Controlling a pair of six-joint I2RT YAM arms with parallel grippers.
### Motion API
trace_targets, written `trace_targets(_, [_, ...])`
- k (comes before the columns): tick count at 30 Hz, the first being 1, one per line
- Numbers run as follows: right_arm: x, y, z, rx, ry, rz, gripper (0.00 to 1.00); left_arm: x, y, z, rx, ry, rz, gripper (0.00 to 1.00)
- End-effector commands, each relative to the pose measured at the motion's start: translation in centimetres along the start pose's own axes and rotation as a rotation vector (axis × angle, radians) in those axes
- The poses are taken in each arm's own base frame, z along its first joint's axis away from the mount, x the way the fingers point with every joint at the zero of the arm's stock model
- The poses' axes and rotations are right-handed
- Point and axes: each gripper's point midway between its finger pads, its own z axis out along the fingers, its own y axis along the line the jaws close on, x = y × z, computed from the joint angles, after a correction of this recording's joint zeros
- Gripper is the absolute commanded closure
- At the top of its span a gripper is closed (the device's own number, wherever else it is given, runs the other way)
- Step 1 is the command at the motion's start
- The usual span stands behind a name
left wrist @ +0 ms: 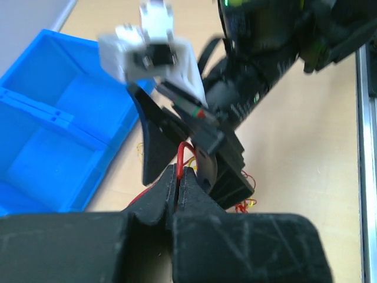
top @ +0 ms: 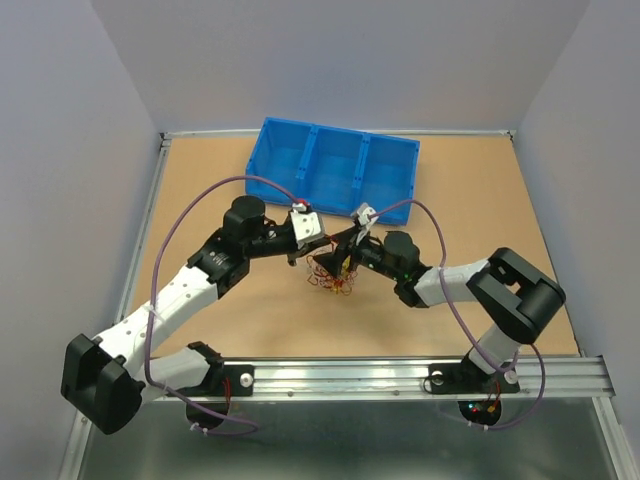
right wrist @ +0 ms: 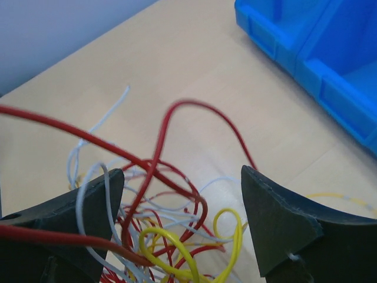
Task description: Untangle the cables
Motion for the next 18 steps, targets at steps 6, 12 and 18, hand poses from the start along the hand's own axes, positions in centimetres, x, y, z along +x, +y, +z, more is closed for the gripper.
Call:
trace_targets(6, [0.6,0.5,1.6,-0.005,-0.091,0.082,0.34,-16.0,5.5,-5.3,-0.289,-0.289,0.035,1.0])
trace_targets(12, [2.6,0.6,0.9,0.017,-0.099,0.144,0.47,-26.6,9.6,-10.8,-0.505,-0.461,-0.002,1.0])
trace_targets(18, [2.1,-0.8,-2.5,0.129,-0.141,0.152,0.56,-31.0,15.6,-18.4,-0.941,-0.515,-0.085,1.0])
